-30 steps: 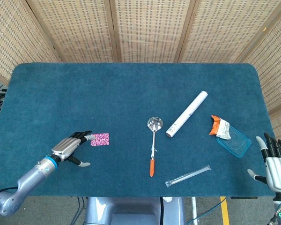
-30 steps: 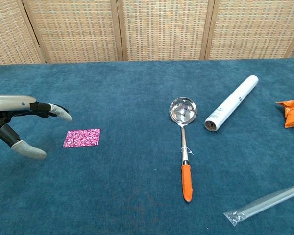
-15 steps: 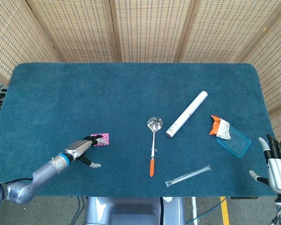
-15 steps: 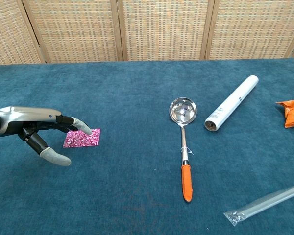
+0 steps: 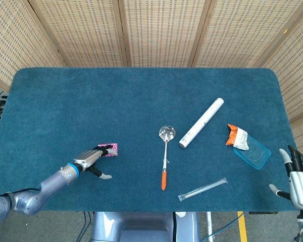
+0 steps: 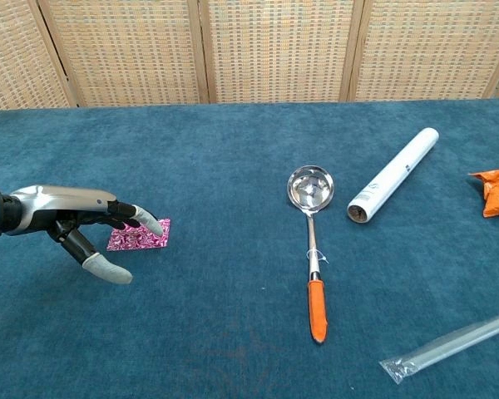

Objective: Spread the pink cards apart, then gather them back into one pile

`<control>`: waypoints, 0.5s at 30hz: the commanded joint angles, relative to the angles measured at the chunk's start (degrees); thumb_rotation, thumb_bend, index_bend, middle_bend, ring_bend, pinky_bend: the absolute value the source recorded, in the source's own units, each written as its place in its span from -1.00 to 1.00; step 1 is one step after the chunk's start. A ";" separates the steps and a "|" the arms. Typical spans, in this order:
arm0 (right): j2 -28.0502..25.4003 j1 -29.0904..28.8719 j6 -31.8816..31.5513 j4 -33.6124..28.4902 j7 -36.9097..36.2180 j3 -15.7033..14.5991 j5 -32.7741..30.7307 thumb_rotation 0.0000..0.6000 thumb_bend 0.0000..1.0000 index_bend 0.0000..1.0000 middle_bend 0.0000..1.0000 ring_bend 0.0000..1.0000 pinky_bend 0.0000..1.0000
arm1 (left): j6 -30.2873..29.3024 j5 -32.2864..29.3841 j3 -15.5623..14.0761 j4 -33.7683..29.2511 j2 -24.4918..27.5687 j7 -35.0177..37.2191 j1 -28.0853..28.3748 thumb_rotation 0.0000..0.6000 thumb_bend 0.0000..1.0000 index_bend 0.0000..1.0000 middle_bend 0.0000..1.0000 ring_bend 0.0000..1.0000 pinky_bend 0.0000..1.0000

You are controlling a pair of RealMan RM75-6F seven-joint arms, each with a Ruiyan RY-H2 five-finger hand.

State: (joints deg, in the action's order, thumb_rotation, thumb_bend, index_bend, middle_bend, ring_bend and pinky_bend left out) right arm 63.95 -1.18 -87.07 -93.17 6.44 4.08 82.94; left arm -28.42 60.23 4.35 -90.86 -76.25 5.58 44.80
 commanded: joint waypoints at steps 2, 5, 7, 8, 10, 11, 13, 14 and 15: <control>0.07 0.18 -0.11 0.04 -0.02 -0.03 -0.13 1.00 -1.00 -0.91 -1.00 -1.00 -1.00 | 0.23 -0.73 -0.41 0.47 -0.56 -0.24 0.58 0.41 -1.00 -0.70 -1.00 -1.00 -1.00; 0.06 0.28 -0.19 0.01 0.00 -0.02 -0.18 1.00 -1.00 -0.91 -1.00 -1.00 -1.00 | 0.30 -0.94 -0.80 0.52 -0.70 -0.52 0.86 0.41 -1.00 -0.70 -1.00 -1.00 -1.00; 0.01 0.26 -0.20 -0.04 0.04 0.01 -0.09 1.00 -1.00 -0.91 -1.00 -1.00 -1.00 | 0.32 -1.13 -1.17 0.39 -0.78 -0.68 1.03 0.41 -1.00 -0.70 -1.00 -1.00 -1.00; -0.03 0.24 -0.18 -0.06 0.05 0.03 -0.05 1.00 -1.00 -0.91 -1.00 -1.00 -1.00 | 0.28 -1.27 -1.27 0.33 -0.80 -0.62 1.03 0.41 -1.00 -0.70 -1.00 -1.00 -1.00; -0.04 0.22 -0.19 -0.07 0.04 0.06 0.02 1.00 -1.00 -0.91 -1.00 -1.00 -1.00 | 0.09 -1.34 -1.50 0.05 -0.76 -0.56 0.98 0.41 -1.00 -0.69 -1.00 -1.00 -1.00; -0.09 0.23 -0.18 -0.08 0.02 0.05 0.04 1.00 -1.00 -0.91 -1.00 -1.00 -1.00 | 0.00 -1.25 -1.63 -0.10 -0.68 -0.59 0.96 0.41 -1.00 -0.69 -1.00 -1.00 -1.00; -0.01 0.22 0.04 -0.01 -0.02 0.00 -0.08 1.00 -1.00 -0.91 -1.00 -1.00 -1.00 | -0.34 -0.94 -2.05 -0.63 -0.40 -0.74 0.77 0.40 -1.00 -0.69 -1.00 -1.00 -1.00; 0.02 0.22 0.08 0.02 -0.07 0.00 -0.11 1.00 -1.00 -0.91 -1.00 -1.00 -1.00 | -0.48 -0.85 -2.20 -0.81 -0.33 -0.76 0.68 0.40 -1.00 -0.69 -1.00 -1.00 -1.00; 0.05 0.24 0.09 0.06 -0.14 0.01 -0.12 1.00 -1.00 -0.91 -1.00 -1.00 -1.00 | -0.57 -0.75 -2.36 -0.97 -0.27 -0.80 0.63 0.41 -1.00 -0.69 -1.00 -1.00 -1.00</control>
State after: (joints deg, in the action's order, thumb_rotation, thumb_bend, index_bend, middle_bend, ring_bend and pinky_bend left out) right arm 63.99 -0.95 -86.99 -93.12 6.29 4.08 82.82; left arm -28.92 59.41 2.05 -91.76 -76.58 4.81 45.48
